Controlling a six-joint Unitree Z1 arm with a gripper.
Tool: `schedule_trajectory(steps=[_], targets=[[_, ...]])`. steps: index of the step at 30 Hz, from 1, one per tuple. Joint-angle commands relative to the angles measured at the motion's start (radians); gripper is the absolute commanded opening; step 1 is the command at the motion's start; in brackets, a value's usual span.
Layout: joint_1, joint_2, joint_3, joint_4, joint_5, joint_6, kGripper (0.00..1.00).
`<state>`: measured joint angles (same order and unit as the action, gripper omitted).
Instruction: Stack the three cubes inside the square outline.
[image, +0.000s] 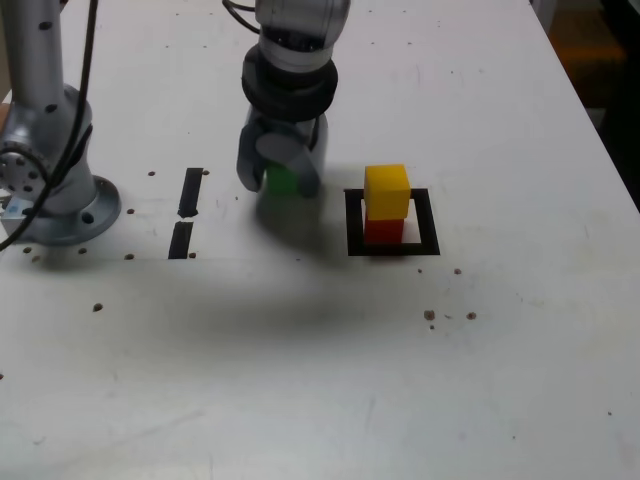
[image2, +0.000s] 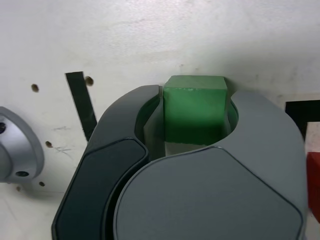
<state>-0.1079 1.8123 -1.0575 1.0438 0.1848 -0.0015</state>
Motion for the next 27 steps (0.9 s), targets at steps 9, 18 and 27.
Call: schedule_trajectory(steps=[9, 18, 27], targets=[[-0.044, -0.080, -0.406, 0.473, -0.033, -0.064, 0.17], [-0.126, 0.064, -0.785, 0.569, -0.105, -0.143, 0.17], [-0.141, 0.140, -0.838, 0.568, -0.109, -0.147, 0.17]])
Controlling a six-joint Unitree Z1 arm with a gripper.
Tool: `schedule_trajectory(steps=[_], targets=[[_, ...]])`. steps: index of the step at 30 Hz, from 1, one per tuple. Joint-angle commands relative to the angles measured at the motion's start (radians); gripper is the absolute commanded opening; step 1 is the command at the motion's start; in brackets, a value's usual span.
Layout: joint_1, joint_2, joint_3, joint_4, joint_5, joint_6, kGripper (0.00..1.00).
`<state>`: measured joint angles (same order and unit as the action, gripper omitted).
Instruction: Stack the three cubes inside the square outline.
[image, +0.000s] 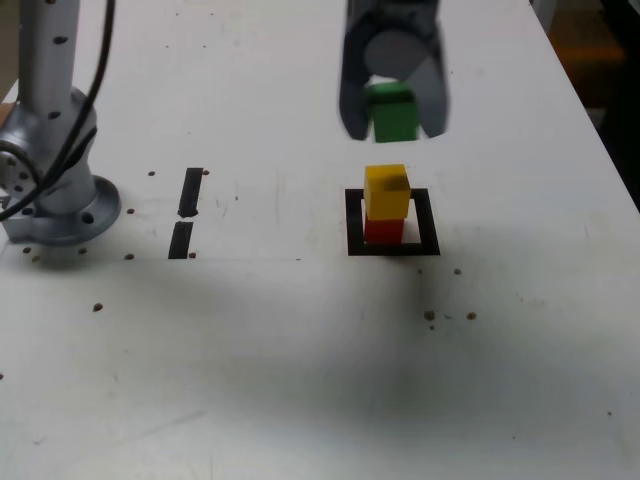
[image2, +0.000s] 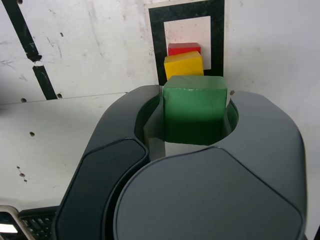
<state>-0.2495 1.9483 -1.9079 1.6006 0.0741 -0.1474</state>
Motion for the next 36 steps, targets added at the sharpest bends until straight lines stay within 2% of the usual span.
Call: schedule_trajectory(steps=[1, 10, 22, 29, 33, 36], targets=[[0.000, 0.006, 0.015, 0.011, 0.002, -0.001, 0.17], [0.007, 0.038, 0.057, -0.003, -0.006, -0.001, 0.17], [0.002, 0.050, 0.116, -0.076, -0.052, -0.008, 0.17], [0.001, 0.058, 0.122, -0.103, -0.051, -0.009, 0.18], [0.001, 0.062, 0.130, -0.122, -0.053, -0.008, 0.24], [0.001, 0.061, 0.139, -0.127, -0.057, -0.008, 0.40]])
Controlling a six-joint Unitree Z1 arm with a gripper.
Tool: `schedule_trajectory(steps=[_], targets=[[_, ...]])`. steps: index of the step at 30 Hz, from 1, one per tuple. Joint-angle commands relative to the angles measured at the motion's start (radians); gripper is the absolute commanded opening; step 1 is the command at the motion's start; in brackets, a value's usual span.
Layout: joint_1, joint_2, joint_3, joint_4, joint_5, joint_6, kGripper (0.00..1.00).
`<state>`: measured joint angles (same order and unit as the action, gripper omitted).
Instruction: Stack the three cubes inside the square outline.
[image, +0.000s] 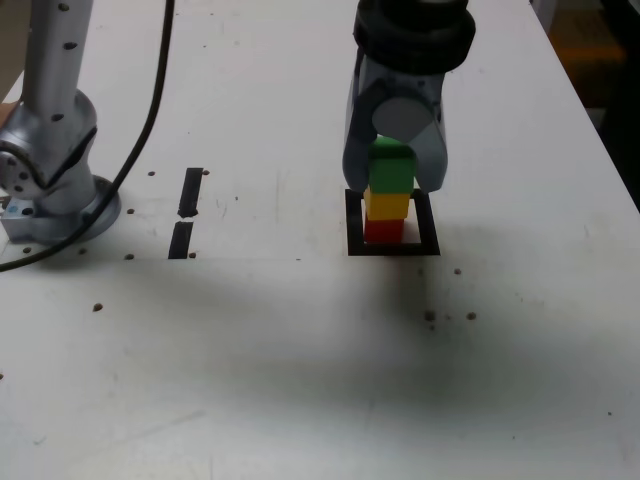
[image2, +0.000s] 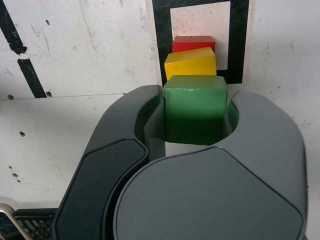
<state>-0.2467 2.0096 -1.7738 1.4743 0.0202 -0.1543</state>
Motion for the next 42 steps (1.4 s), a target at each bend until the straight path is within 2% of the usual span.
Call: schedule_trajectory(steps=[1, 2, 5, 8, 14, 19, 24, 29, 35, 42], targets=[[-0.002, -0.001, 0.006, 0.000, -0.005, 0.000, 0.48], [-0.002, -0.001, 0.008, -0.001, -0.007, 0.002, 0.63], [-0.002, -0.005, 0.006, 0.001, -0.002, 0.008, 0.88], [-0.001, -0.009, 0.006, 0.004, 0.007, 0.010, 0.94], [-0.002, -0.019, 0.004, 0.009, 0.035, 0.008, 0.99], [-0.002, -0.085, 0.006, 0.051, 0.060, -0.007, 1.00], [-0.003, -0.231, 0.065, 0.105, 0.046, 0.003, 1.00], [-0.004, -0.380, 0.190, 0.112, 0.047, 0.034, 1.00], [0.054, -0.476, 0.420, 0.080, 0.063, 0.094, 1.00], [0.183, -0.524, 0.677, -0.041, 0.064, 0.184, 1.00]])
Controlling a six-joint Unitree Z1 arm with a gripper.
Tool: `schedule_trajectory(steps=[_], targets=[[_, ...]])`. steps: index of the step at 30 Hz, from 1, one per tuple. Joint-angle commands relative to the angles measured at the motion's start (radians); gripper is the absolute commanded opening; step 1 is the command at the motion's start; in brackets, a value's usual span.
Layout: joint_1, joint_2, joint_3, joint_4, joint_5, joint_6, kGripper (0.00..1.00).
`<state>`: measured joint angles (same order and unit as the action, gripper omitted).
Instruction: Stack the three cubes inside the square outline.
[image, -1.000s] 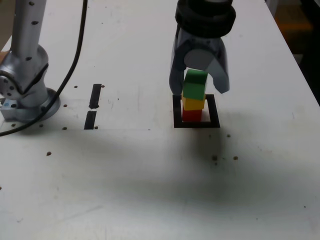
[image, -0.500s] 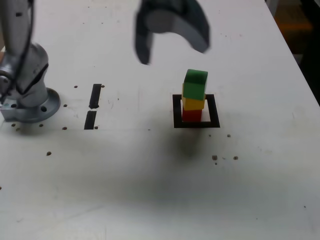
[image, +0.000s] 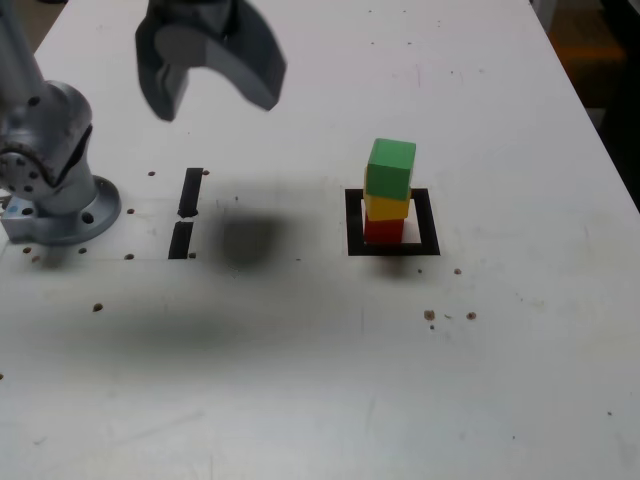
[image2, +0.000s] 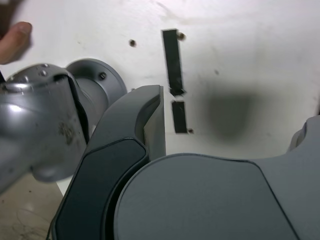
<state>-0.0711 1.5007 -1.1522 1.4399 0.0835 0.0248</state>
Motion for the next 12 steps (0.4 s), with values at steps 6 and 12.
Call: schedule_trajectory(steps=[6, 12], targets=[[0.043, -0.068, 0.173, -0.080, -0.006, 0.029, 1.00], [0.054, -0.101, 0.295, -0.182, -0.033, 0.030, 1.00]])
